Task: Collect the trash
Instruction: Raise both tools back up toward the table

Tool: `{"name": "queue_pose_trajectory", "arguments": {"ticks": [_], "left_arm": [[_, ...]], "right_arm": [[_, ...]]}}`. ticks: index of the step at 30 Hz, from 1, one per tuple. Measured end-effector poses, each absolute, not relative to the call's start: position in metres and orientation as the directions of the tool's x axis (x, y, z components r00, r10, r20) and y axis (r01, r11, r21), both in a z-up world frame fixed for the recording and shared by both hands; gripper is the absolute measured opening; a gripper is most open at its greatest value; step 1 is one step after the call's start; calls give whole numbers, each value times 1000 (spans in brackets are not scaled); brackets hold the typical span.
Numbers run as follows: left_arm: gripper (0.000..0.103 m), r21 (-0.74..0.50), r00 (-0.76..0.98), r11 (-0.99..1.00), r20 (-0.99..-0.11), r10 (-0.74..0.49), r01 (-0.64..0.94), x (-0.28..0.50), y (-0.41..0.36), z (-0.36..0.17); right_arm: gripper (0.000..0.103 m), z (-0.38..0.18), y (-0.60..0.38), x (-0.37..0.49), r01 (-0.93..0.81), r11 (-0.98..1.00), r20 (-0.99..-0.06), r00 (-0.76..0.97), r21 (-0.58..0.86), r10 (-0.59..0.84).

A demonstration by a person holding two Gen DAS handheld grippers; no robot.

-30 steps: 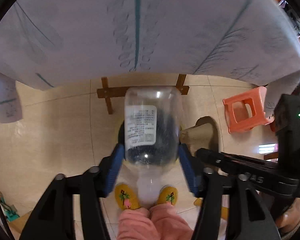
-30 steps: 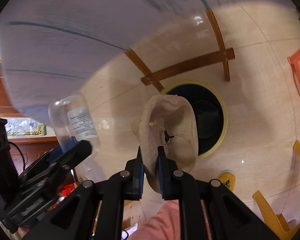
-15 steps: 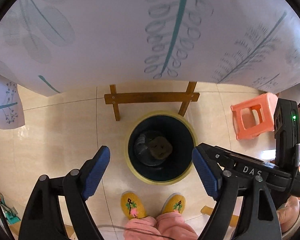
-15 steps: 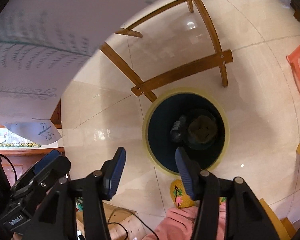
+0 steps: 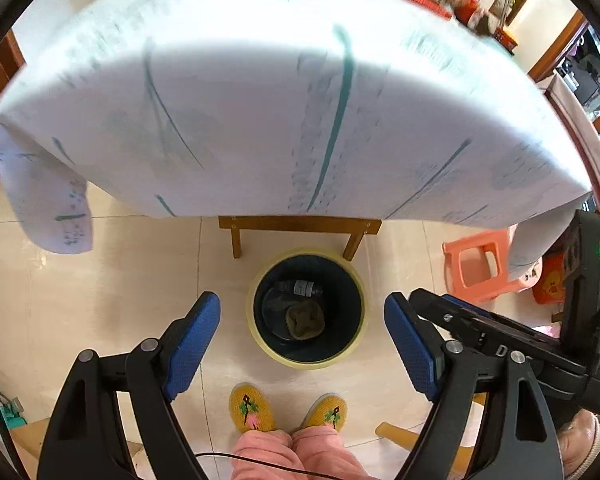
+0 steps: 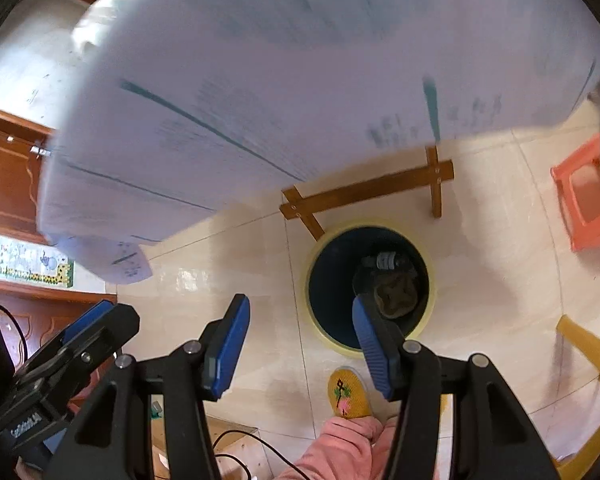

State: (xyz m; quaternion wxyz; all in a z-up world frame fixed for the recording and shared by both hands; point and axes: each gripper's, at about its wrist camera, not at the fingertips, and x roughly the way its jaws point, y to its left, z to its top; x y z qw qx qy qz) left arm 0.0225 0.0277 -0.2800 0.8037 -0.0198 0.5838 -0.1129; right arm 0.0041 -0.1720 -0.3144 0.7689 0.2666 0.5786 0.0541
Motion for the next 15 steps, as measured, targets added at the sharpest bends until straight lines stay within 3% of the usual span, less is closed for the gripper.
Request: {"name": "queue_pose_trajectory", "arguments": {"ticks": [7, 11, 15], "left_arm": [[83, -134, 352, 979, -918, -182, 155, 7, 42, -198], [83, -102, 396, 984, -905, -153, 147, -4, 46, -148], [83, -95, 423, 985, -894, -147, 142, -13, 50, -101]], "right_arm": [[54, -225, -175, -10, 123, 863, -827, 380, 489, 415], [62, -169, -180, -22, 57, 875, -806, 422, 481, 416], [62, -125, -180, -31, 7, 887, -787, 464, 462, 406]]}}
